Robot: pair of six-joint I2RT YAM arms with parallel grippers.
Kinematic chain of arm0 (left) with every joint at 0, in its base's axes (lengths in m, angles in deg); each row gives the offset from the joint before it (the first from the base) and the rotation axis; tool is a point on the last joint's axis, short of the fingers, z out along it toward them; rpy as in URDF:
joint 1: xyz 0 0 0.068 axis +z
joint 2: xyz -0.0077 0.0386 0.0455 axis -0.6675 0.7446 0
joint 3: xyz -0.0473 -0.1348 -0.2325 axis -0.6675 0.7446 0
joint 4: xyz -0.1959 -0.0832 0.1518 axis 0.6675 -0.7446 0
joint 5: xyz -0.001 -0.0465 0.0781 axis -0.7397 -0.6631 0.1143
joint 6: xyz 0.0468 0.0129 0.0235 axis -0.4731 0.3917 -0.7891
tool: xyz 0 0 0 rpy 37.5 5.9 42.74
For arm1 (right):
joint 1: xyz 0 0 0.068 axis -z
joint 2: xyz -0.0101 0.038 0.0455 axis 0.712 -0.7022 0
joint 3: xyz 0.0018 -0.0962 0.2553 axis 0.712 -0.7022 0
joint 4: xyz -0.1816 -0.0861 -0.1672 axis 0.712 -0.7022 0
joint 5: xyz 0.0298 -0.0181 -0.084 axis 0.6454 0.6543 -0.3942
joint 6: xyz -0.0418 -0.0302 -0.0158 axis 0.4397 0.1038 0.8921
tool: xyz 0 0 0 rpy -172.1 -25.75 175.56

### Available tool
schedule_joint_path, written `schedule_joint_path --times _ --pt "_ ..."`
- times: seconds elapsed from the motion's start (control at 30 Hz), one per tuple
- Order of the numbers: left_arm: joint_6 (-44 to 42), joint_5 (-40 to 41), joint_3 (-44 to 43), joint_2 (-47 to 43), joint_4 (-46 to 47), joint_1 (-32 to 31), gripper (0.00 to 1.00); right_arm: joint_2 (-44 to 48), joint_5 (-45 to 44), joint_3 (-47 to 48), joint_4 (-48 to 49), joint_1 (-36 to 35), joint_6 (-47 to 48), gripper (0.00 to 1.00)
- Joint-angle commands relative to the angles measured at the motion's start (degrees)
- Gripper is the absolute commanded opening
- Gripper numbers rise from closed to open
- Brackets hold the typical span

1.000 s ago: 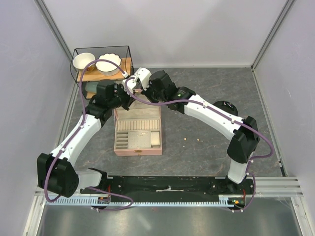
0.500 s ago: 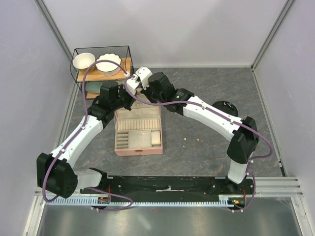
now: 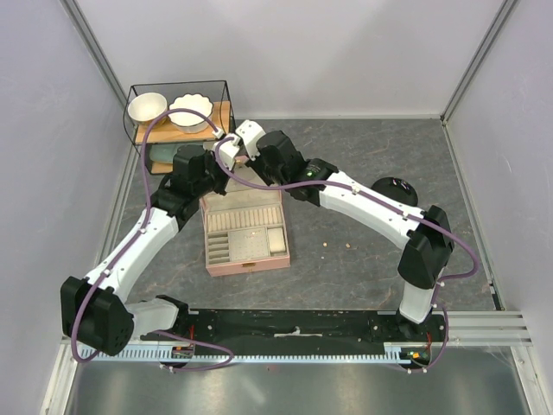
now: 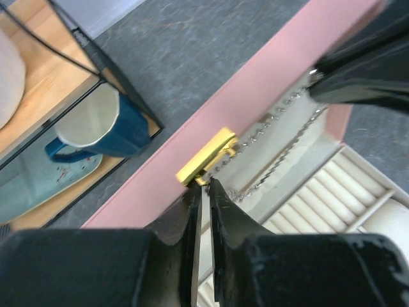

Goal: Organize the mixed jewelry

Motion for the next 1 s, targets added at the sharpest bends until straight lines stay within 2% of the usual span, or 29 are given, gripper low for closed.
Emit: schedule_joint_path --times 0.0,0.47,0.57,0.7,0.97 --pt "1.0 6.2 -0.2 -1.0 0.7 0.5 0.17 -0.1 -4.9 -0.2 -1.7 -0.6 3.4 0.0" --pt "1.7 4.1 0.5 -1.3 1.0 -0.1 0.18 0.9 -3.4 -0.8 -1.7 -0.9 4.0 0.0" --pt "1.9 -1.2 1.3 -3.7 0.5 -0.1 0.19 1.6 -1.6 -0.9 -2.4 -1.3 4.3 0.0" --pt "1.7 -10.4 0.3 -5.8 -1.3 -0.1 0.25 2.7 0.5 0.0 -3.9 -1.7 5.4 0.0" --pt "0.0 -18.8 -0.9 -5.9 -2.6 -0.1 0.31 4.9 3.1 0.8 -5.6 -2.1 6.9 0.0"
